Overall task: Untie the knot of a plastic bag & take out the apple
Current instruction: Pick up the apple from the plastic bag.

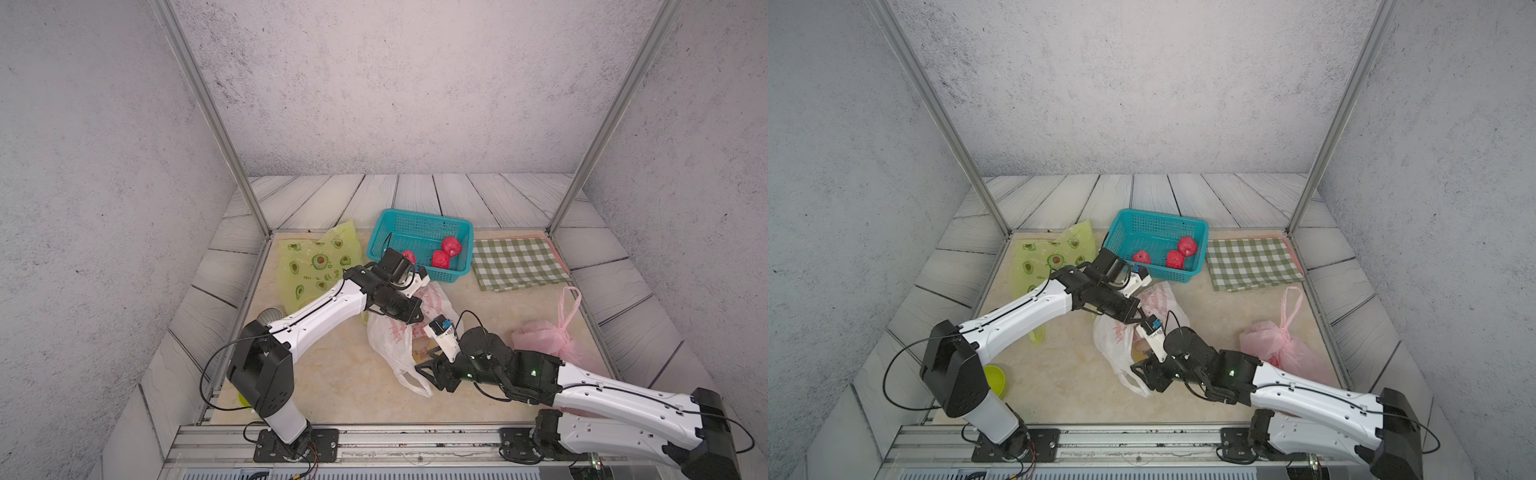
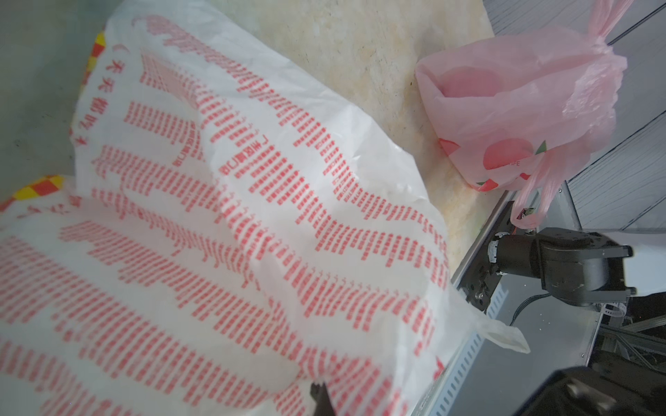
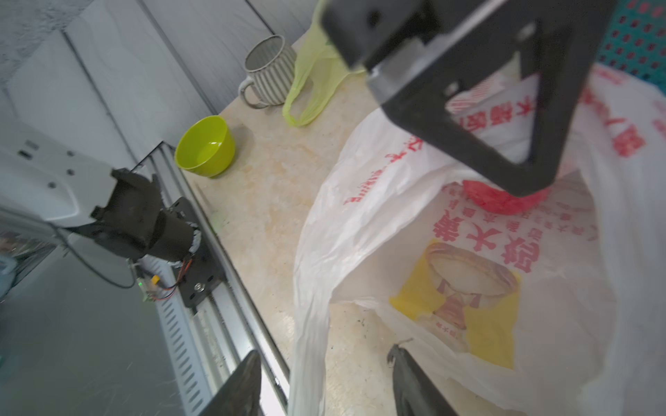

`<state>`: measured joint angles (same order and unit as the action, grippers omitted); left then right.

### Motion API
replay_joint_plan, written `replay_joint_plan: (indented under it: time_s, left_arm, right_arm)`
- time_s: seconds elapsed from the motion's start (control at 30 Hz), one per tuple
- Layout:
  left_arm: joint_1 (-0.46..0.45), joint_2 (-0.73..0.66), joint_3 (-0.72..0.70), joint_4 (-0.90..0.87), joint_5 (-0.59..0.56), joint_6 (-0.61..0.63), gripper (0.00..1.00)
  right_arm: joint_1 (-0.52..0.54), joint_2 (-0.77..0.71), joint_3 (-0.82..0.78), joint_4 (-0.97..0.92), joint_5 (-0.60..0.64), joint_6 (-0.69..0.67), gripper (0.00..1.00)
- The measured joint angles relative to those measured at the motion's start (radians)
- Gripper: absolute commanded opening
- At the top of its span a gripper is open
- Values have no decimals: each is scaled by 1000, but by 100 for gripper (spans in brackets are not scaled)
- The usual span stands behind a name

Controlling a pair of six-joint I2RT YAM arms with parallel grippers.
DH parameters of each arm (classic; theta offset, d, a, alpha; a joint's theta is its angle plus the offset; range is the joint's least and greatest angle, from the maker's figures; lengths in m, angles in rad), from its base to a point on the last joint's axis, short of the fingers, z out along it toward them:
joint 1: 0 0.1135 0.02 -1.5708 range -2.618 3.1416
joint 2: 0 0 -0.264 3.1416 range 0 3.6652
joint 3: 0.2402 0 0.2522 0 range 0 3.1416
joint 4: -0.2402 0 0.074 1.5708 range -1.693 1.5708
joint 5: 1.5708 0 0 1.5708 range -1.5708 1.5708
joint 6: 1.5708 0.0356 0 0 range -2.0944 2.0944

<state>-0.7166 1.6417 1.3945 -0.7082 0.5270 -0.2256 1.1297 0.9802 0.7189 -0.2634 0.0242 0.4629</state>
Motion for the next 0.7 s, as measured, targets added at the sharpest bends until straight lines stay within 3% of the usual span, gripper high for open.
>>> replay_joint_plan:
  time_s: [0.3, 0.53, 0.7]
  left_arm:
    - [0, 0, 31, -41, -8, 18, 0]
    - [0, 0, 5, -41, 0, 18, 0]
    - [0, 0, 3, -42, 1, 17, 0]
  right_arm:
    - [0, 12, -40, 60, 259, 19, 59]
    - [0, 130, -62, 158, 309, 14, 58]
    - [0, 198, -184, 345, 334, -8, 58]
